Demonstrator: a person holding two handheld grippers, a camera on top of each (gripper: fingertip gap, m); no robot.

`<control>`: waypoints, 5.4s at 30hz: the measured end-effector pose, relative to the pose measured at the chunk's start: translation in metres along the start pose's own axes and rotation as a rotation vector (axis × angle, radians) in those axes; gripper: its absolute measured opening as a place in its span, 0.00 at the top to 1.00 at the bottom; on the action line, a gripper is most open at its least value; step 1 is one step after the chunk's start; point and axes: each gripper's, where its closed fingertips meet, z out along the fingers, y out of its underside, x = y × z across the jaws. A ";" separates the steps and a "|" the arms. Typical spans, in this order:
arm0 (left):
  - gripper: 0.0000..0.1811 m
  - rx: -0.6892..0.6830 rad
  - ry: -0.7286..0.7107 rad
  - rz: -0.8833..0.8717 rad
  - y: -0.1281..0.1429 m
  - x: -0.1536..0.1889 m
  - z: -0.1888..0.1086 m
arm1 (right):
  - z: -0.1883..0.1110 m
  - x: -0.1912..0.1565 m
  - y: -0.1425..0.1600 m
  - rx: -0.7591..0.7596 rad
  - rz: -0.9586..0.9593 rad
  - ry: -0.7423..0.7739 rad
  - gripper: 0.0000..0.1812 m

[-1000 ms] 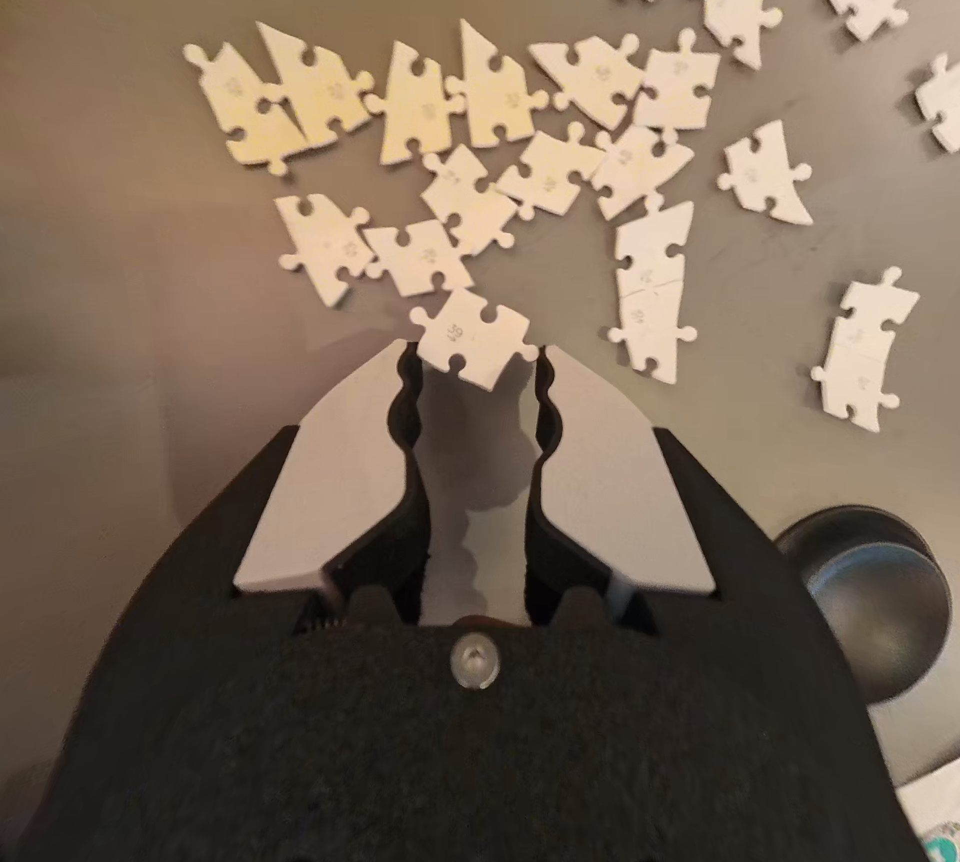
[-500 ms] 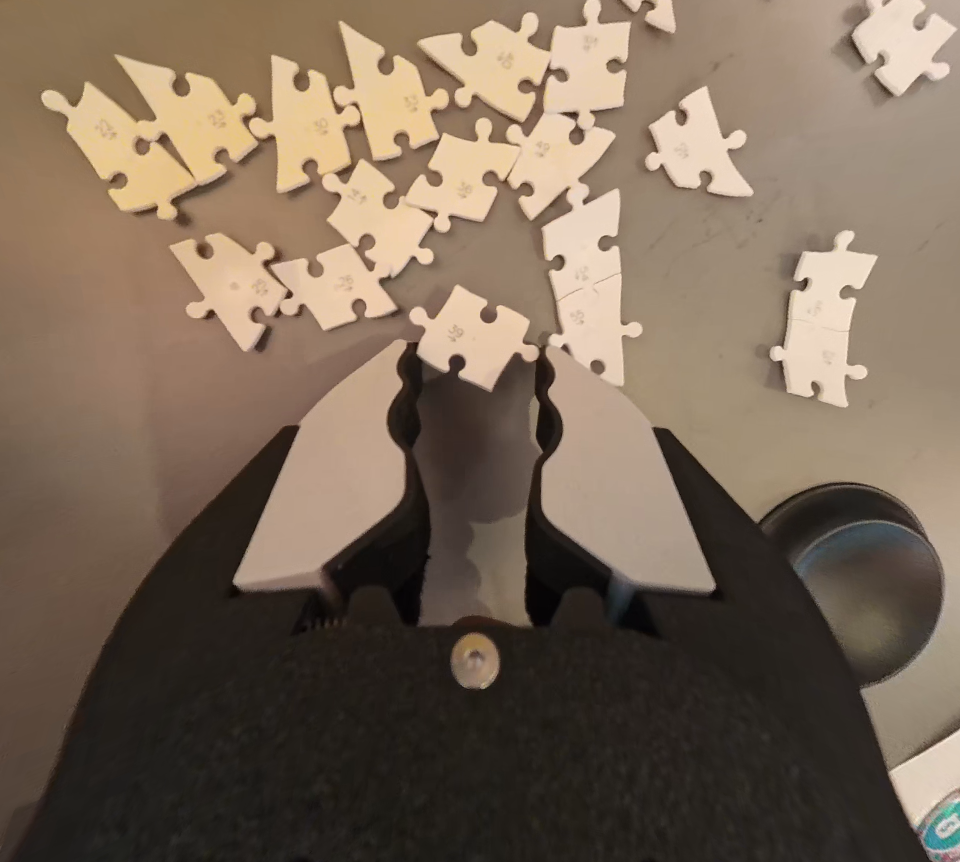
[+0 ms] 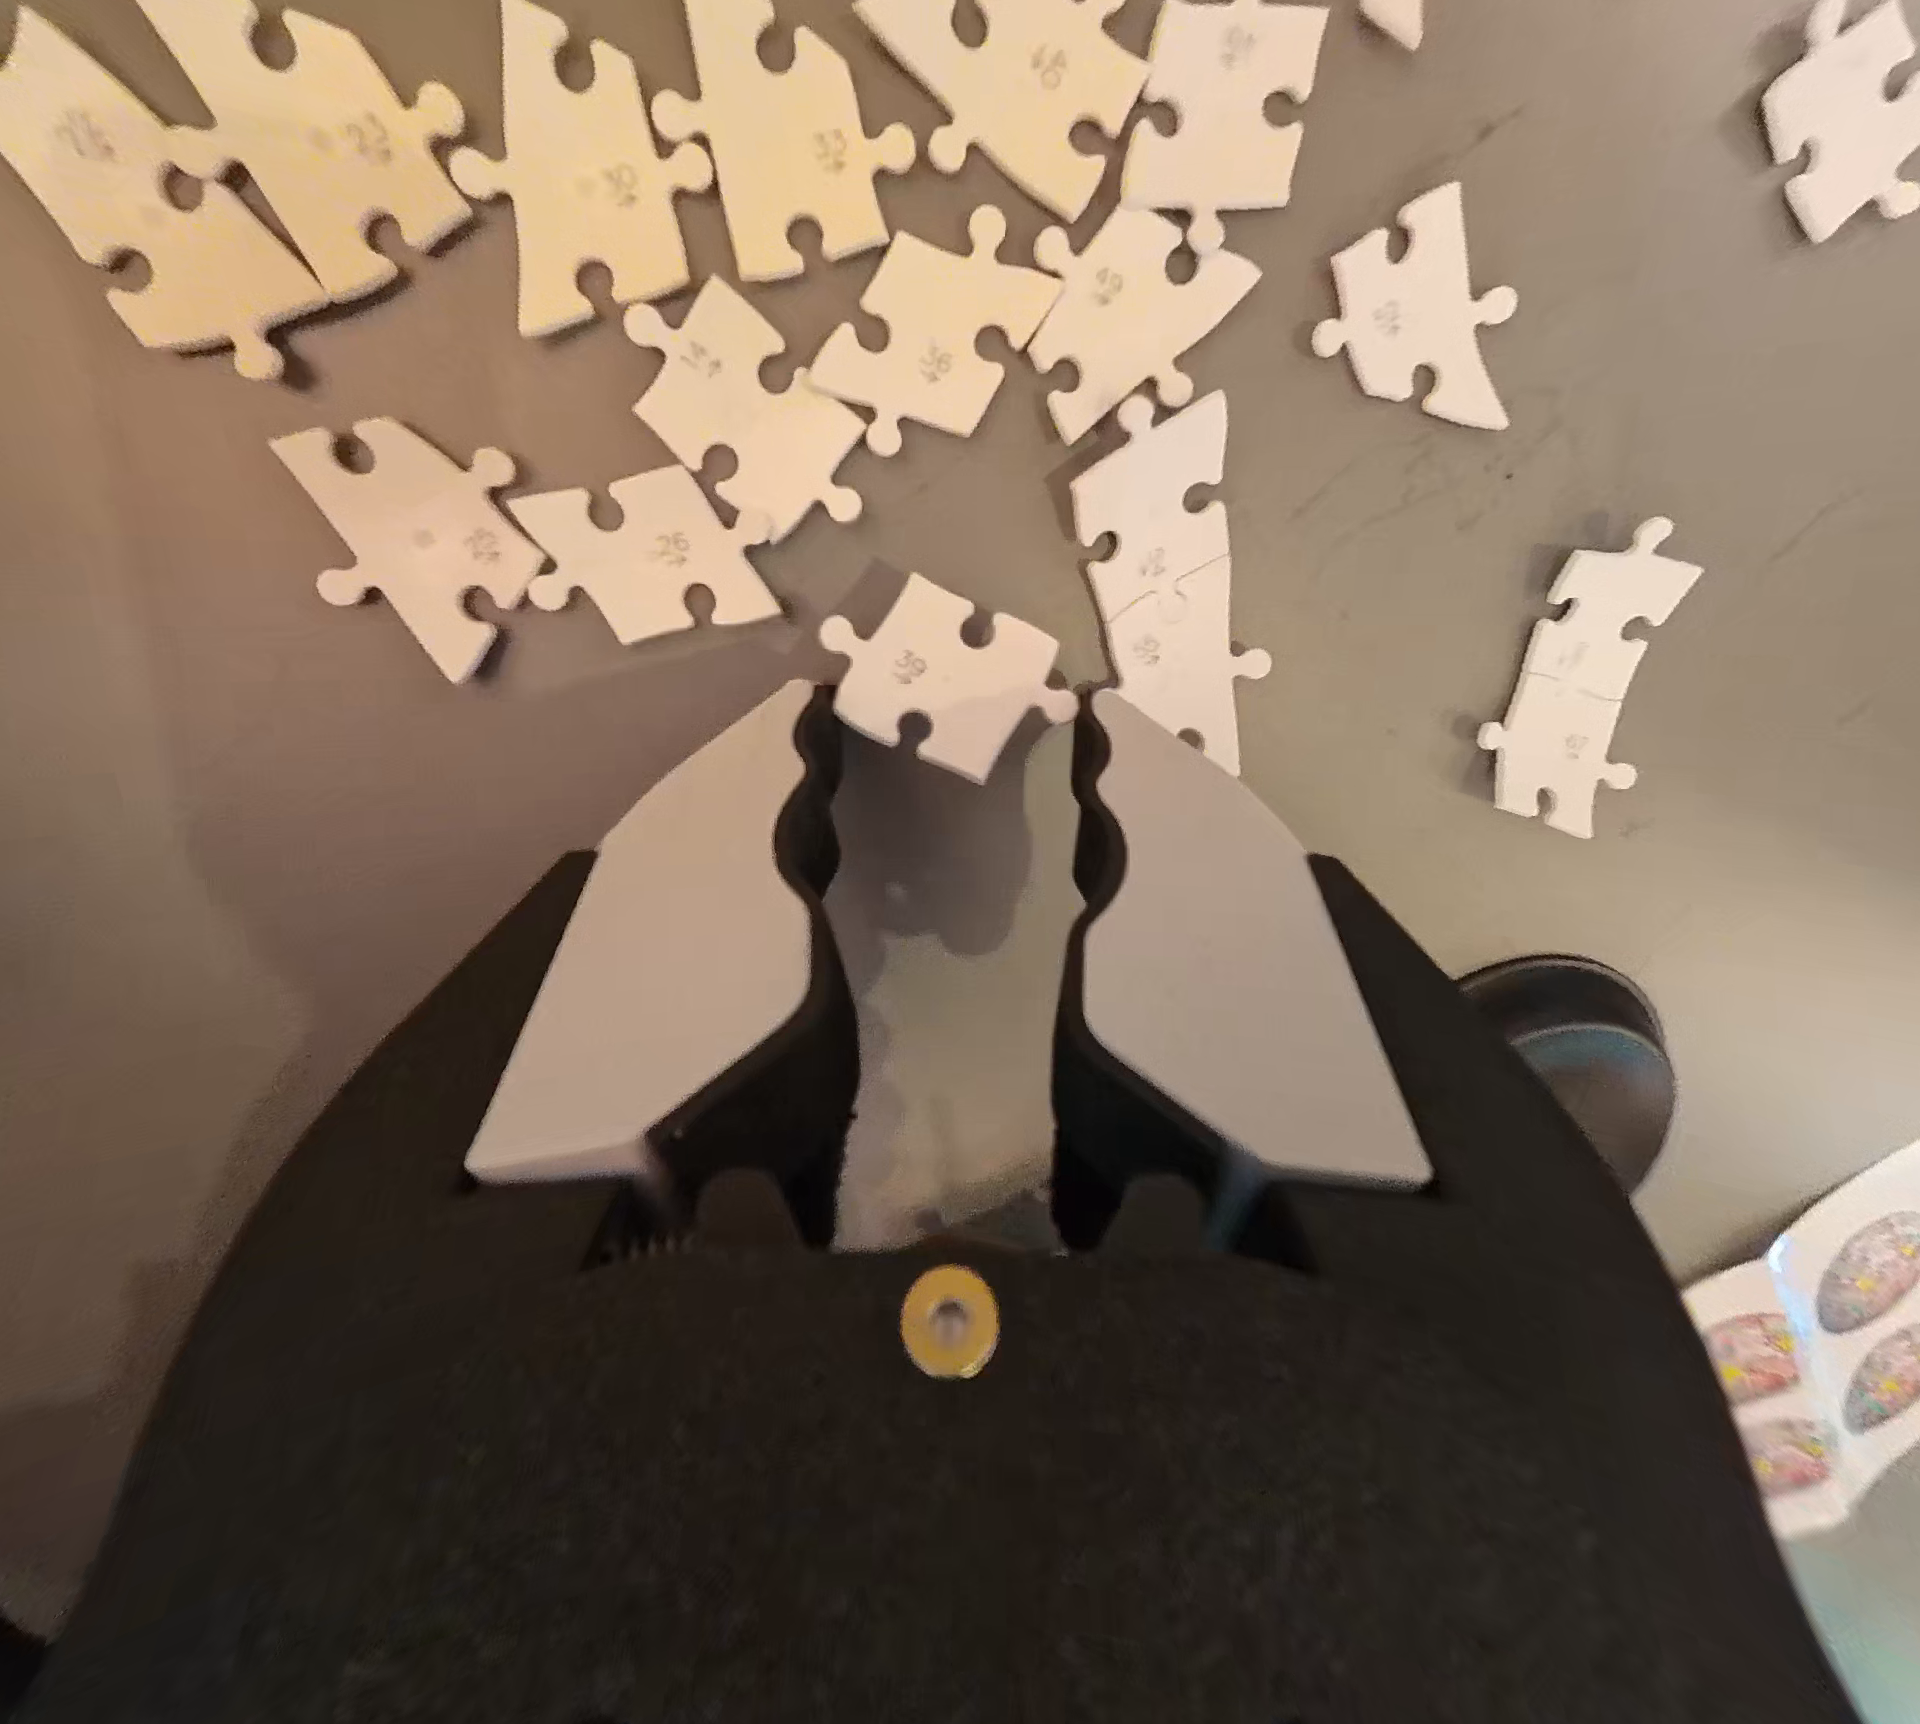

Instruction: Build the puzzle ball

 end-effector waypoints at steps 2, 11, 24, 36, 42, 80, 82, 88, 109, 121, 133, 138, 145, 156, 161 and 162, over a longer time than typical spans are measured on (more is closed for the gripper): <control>0.77 -0.005 -0.006 0.008 0.000 0.000 0.000 | 0.000 -0.001 0.001 -0.055 -0.021 -0.011 0.77; 0.76 0.024 -0.032 0.012 -0.005 -0.004 -0.009 | 0.001 -0.002 -0.006 -0.107 -0.041 -0.004 0.75; 0.70 0.210 -0.216 0.007 -0.048 -0.044 -0.071 | -0.093 -0.083 -0.012 0.568 0.009 -0.228 0.77; 0.71 -0.249 -0.639 0.064 -0.008 -0.168 -0.146 | -0.114 -0.127 0.033 0.877 0.040 -0.352 0.77; 0.71 -0.443 -0.676 0.057 0.014 -0.188 -0.147 | -0.105 -0.126 0.021 0.939 0.079 -0.360 0.77; 0.83 -1.198 -0.131 0.255 0.053 -0.198 -0.081 | -0.097 -0.121 0.016 0.983 0.081 -0.275 0.77; 0.93 -1.250 -0.116 0.268 0.057 -0.201 -0.083 | -0.096 -0.121 0.016 0.978 0.080 -0.279 0.77; 0.98 -1.269 -0.063 0.254 0.058 -0.197 -0.080 | -0.094 -0.123 0.014 0.965 0.070 -0.293 0.77; 1.00 -1.227 -0.097 0.305 0.055 -0.200 -0.068 | -0.092 -0.128 0.012 0.950 0.044 -0.314 0.77; 0.81 -1.211 -0.106 0.276 0.057 -0.196 -0.070 | -0.092 -0.129 0.011 0.949 0.041 -0.323 0.78; 0.83 -1.073 -0.113 0.297 0.037 -0.193 -0.061 | -0.090 -0.130 0.011 0.930 0.025 -0.318 0.78; 0.80 -1.095 0.045 0.419 0.053 -0.165 -0.053 | -0.089 -0.131 0.010 0.925 0.021 -0.319 0.78; 0.92 -1.128 0.119 0.422 0.061 -0.165 -0.047 | -0.087 -0.131 0.011 0.912 0.016 -0.300 0.78; 0.99 -1.017 0.078 0.356 0.040 -0.177 -0.052 | -0.084 -0.134 0.007 0.895 0.001 -0.298 0.79; 0.99 -0.989 0.035 0.335 0.031 -0.187 -0.055 | -0.084 -0.134 0.007 0.896 0.001 -0.297 0.79; 0.99 -0.983 0.022 0.329 0.029 -0.189 -0.055 | -0.084 -0.134 0.007 0.897 0.002 -0.297 0.79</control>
